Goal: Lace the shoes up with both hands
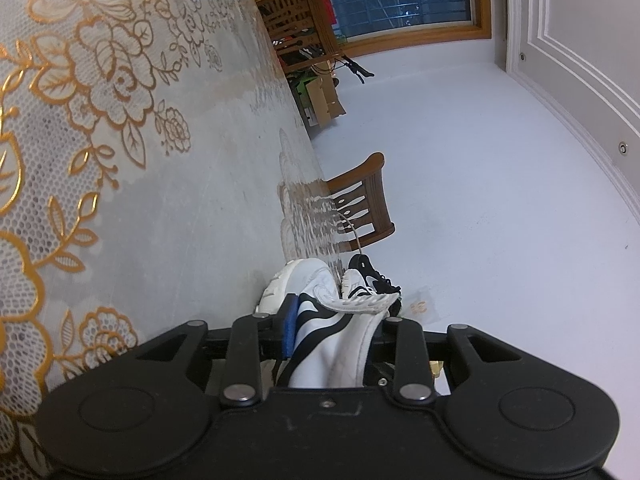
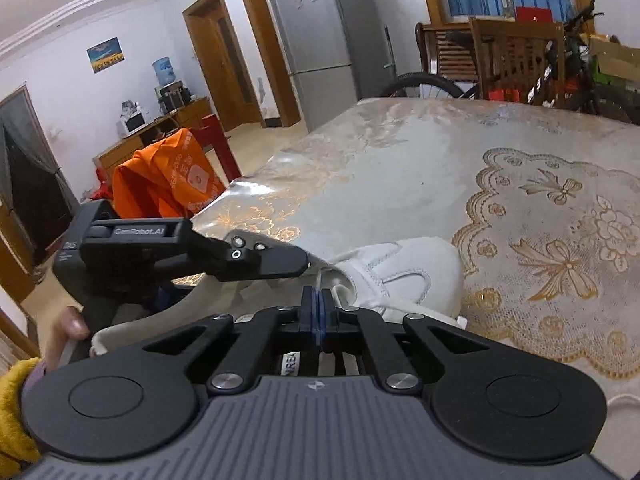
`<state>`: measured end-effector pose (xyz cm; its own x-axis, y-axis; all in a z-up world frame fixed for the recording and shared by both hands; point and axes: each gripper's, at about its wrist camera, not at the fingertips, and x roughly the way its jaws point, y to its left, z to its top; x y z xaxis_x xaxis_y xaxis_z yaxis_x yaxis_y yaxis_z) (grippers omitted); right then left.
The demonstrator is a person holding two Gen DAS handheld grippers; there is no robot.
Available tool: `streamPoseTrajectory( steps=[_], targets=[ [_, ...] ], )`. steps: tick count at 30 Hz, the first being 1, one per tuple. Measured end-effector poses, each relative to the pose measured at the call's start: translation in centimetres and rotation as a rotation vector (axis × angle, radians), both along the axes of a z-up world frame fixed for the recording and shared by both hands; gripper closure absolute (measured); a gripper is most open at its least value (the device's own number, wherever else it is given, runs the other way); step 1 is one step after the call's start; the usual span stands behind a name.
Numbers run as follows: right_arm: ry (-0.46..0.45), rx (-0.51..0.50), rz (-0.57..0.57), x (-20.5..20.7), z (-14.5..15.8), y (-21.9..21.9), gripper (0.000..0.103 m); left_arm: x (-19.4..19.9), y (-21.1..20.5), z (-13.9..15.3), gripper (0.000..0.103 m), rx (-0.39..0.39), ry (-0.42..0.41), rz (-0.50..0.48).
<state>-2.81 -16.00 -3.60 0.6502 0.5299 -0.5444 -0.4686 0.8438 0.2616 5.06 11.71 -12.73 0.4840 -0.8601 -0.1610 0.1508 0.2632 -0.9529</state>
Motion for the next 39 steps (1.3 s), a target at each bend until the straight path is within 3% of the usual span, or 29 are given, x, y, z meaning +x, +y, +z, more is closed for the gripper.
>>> streamPoseTrajectory(
  steps=[6,18,39],
  targets=[
    [0.035,0.042,-0.092,-0.6,0.0,-0.2,0.103,-0.1,0.0,0.0,0.076,0.002,-0.001,-0.002],
    [0.057,0.030,-0.212,-1.4,0.0,0.7,0.103,0.1,0.0,0.2,0.076,0.004,-0.001,-0.006],
    [-0.029,0.149,-0.239,-0.5,-1.4,0.7,0.102,0.0,-0.4,0.2,0.074,0.003,0.000,0.001]
  ],
)
